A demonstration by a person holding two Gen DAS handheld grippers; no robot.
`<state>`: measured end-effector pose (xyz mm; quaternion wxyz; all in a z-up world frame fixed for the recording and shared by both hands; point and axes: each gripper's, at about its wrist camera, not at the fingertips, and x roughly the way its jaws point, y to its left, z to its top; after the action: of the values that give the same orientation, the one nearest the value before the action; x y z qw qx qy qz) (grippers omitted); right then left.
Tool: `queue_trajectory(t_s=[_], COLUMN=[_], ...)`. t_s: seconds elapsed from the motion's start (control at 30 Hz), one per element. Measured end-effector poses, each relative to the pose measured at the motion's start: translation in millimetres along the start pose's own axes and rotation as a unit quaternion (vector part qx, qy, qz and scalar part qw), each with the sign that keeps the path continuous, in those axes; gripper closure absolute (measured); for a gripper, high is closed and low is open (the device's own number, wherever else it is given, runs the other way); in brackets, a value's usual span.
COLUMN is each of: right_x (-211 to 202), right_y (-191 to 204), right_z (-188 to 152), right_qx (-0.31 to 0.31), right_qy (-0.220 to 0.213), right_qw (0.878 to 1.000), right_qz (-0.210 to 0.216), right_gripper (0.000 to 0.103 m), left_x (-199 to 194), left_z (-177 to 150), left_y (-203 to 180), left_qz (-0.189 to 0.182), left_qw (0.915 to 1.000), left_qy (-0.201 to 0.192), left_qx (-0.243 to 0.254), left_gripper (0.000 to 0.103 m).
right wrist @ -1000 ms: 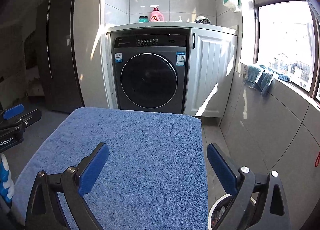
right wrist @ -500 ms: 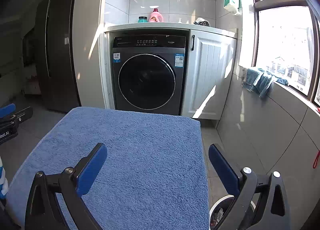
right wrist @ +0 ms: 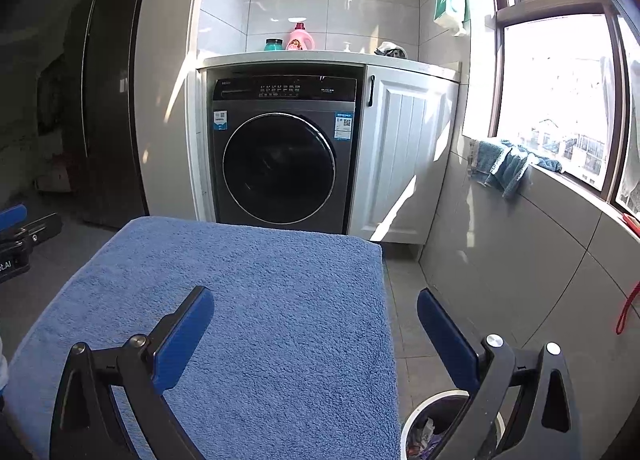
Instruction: Collect trash
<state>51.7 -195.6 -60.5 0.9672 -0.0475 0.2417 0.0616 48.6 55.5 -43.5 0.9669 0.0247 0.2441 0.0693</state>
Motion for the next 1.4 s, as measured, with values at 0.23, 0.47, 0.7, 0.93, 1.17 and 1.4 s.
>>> queue_trajectory(t_s=[0.23, 0.47, 0.7, 0.93, 1.17, 1.4], right_x=[0.6, -4.4, -13.0, -15.7, -17.2, -15.3], right_y=[-7.2, -14.8, -22.3, -26.4, -27.7, -23.9], right_z=[-1.4, 0.1, 4.8, 1.9, 2.7, 1.9], right_qx=[0.011, 0.018, 0.017, 0.021, 0.023, 0.019], right_qy=[0.000, -0.006, -0.019, -0.019, -0.019, -0.014], right_qw=[1.000, 1.000, 1.000, 1.000, 1.000, 1.000], right_qz=[0.003, 0.000, -0.006, -0.003, -0.001, 0.003], right_gripper=[0.001, 0.001, 0.000, 0.000, 0.000, 0.000], left_x=[2.0, -1.0, -3.6, -6.5, -11.1, -9.9], left_z=[-2.9, -1.9, -0.5, -2.9, -1.5, -2.2], left_y=[-6.1, -11.8, -20.1, -26.4, -24.1, -20.6], left_qz=[-0.006, -0.011, -0.009, -0.012, -0.015, -0.022], left_qw=[1.0000, 0.9999, 0.9999, 0.9998, 0.9998, 0.9997], left_qy=[0.006, 0.003, 0.000, 0.001, -0.004, -0.007], left_qx=[0.004, 0.005, 0.008, 0.017, 0.014, 0.011], left_gripper=[0.019, 0.019, 0.019, 0.019, 0.019, 0.019])
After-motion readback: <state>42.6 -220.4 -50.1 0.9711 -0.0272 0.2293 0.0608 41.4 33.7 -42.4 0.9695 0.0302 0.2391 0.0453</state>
